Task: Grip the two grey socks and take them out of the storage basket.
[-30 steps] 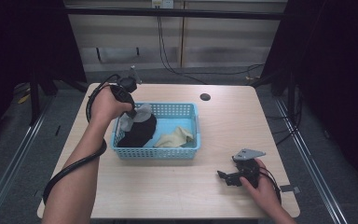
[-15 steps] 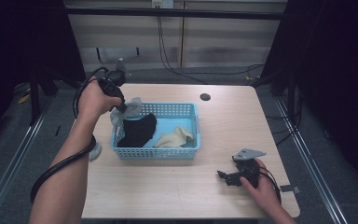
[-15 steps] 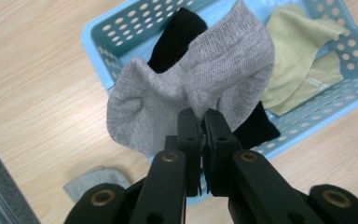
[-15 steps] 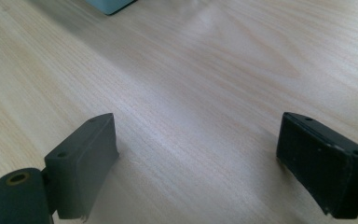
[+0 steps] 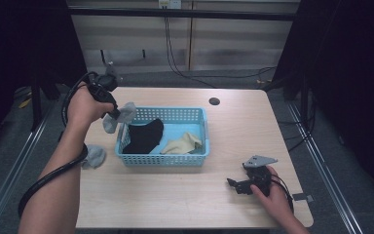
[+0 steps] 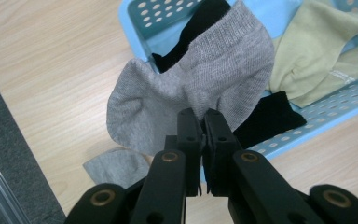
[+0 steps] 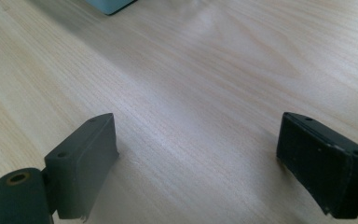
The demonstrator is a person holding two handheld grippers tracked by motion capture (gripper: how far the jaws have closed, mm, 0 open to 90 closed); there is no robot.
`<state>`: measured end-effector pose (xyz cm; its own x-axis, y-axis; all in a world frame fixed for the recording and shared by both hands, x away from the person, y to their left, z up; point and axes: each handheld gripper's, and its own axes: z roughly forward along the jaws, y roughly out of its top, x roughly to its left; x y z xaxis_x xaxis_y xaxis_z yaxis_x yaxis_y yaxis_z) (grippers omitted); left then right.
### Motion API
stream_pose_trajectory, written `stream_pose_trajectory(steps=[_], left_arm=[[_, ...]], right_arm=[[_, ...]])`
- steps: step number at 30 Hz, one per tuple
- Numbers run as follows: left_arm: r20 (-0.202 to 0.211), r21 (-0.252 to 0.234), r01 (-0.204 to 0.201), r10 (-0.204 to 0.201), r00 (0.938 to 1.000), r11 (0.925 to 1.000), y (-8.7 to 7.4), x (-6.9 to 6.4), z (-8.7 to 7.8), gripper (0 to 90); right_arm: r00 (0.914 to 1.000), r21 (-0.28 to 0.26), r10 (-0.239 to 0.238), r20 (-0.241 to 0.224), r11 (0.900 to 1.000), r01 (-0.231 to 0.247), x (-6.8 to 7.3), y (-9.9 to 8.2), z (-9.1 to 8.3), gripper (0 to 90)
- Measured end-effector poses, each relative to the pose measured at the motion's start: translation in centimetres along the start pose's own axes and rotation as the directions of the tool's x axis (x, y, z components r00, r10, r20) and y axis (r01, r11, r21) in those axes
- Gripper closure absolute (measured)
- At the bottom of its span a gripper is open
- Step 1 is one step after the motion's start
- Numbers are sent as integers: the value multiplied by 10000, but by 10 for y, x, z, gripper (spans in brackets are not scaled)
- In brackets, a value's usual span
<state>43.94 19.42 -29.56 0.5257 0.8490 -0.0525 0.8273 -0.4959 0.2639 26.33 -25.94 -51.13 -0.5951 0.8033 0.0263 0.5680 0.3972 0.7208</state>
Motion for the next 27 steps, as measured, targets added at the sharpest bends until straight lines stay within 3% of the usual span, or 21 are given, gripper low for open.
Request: stream_pose_trajectory(steps=[6, 9, 27], left_arm=[[29, 31, 320, -320, 9995, 9995, -11, 13, 5, 865], [43, -27, 676, -676, 9977, 9977, -17, 19, 10, 865], [-174, 321, 1278, -1273, 9917, 9913, -51, 45, 35, 863]], right_arm=[[10000, -20, 5, -4, 10000, -5, 0, 0, 0, 116], [10000, -20, 8, -5, 10000, -8, 0, 0, 0, 115], [10000, -18, 23, -4, 10000, -23, 0, 0, 0, 116]])
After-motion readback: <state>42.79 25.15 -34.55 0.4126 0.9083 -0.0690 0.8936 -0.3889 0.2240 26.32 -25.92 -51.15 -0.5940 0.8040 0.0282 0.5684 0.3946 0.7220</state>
